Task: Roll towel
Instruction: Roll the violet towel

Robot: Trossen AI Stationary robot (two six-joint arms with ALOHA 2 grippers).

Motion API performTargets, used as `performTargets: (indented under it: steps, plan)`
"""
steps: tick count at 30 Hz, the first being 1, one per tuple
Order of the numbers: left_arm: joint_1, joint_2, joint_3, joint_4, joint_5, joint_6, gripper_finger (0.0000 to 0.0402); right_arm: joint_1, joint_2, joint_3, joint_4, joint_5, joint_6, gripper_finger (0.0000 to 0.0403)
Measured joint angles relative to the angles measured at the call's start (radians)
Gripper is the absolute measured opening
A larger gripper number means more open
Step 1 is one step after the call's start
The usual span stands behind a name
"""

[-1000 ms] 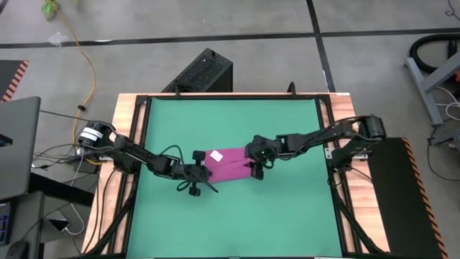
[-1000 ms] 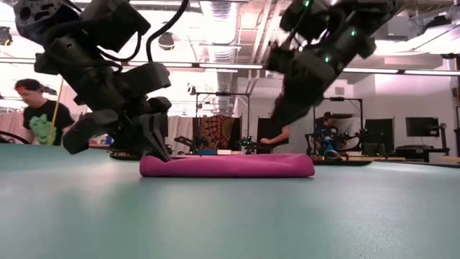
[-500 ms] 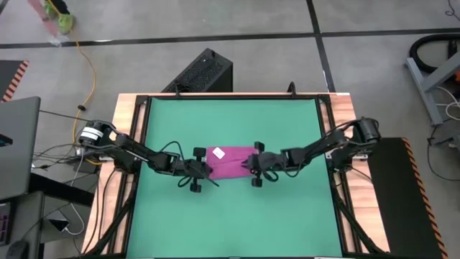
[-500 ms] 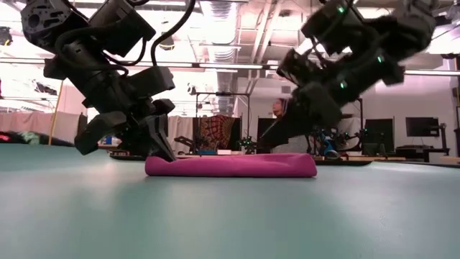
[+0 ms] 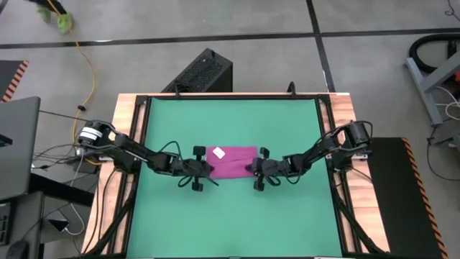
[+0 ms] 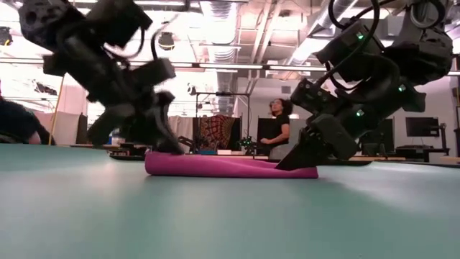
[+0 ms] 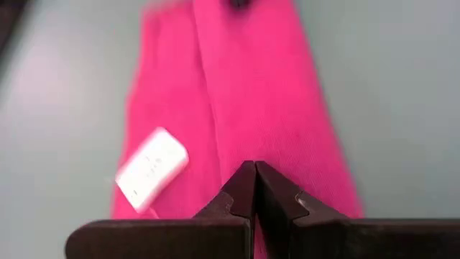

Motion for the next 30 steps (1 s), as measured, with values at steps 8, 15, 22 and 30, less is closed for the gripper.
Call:
performTargets:
  steps: [8, 15, 22, 30]
  plan:
    - [-0.061, -0.036, -0.035, 0.214, -0.165, 0.034, 0.0, 0.005, 0.01, 0.0, -0.008, 0.017, 0.02, 0.0018]
    - [-0.081, 0.047, -0.102, 0.369, -0.097, -0.028, 0.0, 0.003, 0.011, -0.001, -0.008, 0.009, 0.02, 0.0023]
    - [-0.064, 0.162, -0.093, 0.341, -0.153, -0.04, 0.0, 0.003, 0.012, -0.002, 0.001, 0.019, 0.023, 0.0021]
    - [-0.006, 0.19, -0.093, 0.316, -0.122, -0.076, 0.0, 0.048, -0.052, -0.009, 0.053, 0.058, -0.004, 0.0023]
